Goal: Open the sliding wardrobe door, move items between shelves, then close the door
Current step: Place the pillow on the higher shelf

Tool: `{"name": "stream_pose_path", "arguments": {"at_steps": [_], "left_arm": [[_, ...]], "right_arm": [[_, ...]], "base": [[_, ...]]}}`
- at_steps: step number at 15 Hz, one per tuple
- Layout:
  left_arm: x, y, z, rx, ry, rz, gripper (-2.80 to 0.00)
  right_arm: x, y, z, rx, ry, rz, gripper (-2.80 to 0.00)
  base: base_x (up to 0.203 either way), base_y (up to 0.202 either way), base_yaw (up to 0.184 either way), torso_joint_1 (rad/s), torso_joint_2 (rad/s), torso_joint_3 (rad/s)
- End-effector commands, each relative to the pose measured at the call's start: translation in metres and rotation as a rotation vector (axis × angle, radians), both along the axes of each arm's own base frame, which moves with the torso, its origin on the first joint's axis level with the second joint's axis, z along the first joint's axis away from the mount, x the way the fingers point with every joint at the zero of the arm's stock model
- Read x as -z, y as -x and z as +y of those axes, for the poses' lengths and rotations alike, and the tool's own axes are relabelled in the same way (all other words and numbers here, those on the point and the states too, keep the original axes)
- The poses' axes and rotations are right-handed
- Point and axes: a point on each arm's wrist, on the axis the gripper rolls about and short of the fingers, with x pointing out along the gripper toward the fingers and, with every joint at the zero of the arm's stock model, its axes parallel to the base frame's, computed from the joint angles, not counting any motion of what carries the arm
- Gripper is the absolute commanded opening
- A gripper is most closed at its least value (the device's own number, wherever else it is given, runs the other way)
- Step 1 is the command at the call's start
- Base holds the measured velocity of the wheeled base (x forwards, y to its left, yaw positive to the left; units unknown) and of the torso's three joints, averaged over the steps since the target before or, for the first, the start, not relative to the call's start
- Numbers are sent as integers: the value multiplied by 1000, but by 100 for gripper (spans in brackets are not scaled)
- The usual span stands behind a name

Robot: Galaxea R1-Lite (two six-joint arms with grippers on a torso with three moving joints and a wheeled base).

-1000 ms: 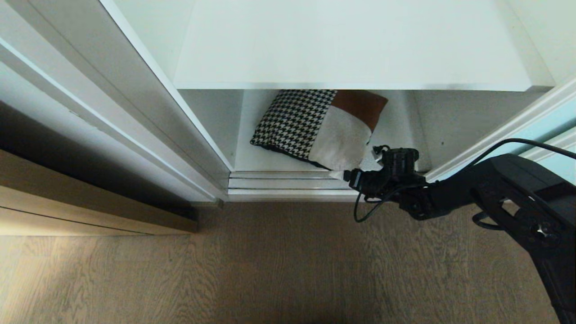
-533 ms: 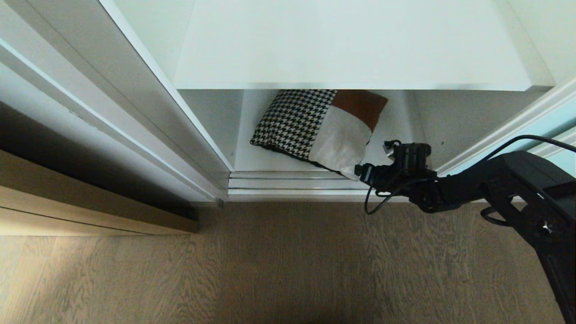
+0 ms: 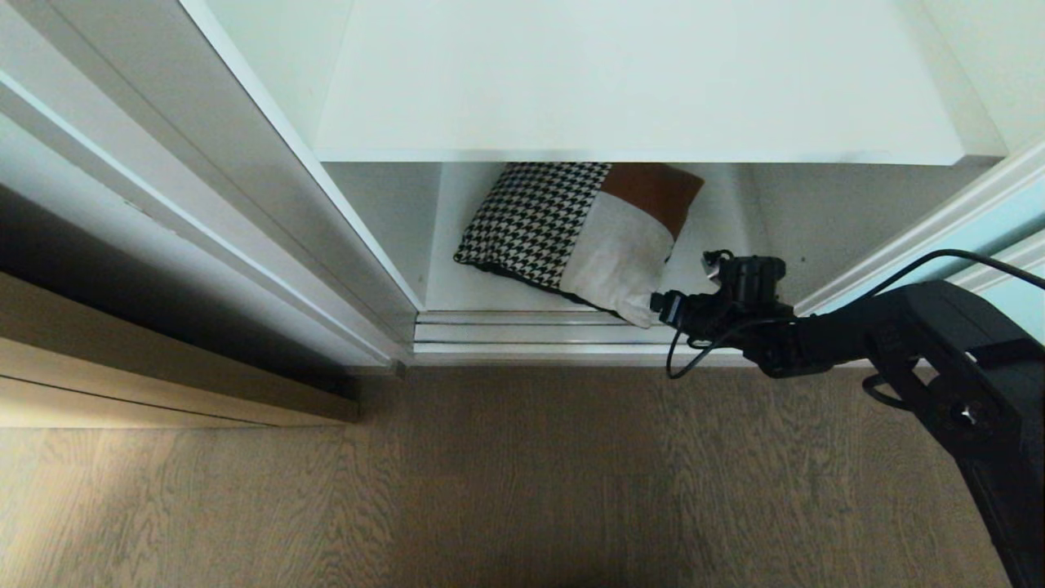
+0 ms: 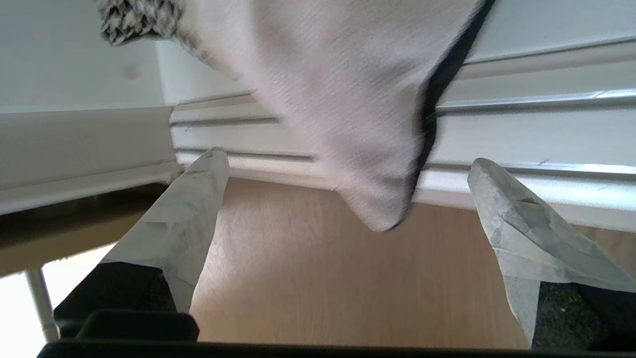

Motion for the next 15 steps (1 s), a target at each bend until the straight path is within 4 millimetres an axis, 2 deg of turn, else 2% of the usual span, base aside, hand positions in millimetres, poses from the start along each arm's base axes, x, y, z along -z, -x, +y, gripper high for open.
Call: {"name": "stream_pose_path", "arguments": {"at_steps": [1,5,8,12,14,15], "left_arm": [[0,0,0,0,0,3,-280],[0,0,0,0,0,3,-280],[0,0,0,0,0,3,-280],[0,0,0,0,0,3,-280],[0,0,0,0,0,3,-280],[0,0,0,0,0,3,-280]], "right_arm": [[4,-7,3,-5,-5,-5,0],[2,-19,7,10,-3,-24,0],[6,-18,20,-10,5,-22,0],[-3,-16,20,-9,1,-38,0],[-3,-16,20,-8,-3,-48,-280],[-3,-16,20,-8,-4,-47,-280]], "base": [[0,0,0,0,0,0],[0,0,0,0,0,0],[0,0,0,0,0,0],[0,0,0,0,0,0],[0,0,0,0,0,0],[0,0,0,0,0,0]]}}
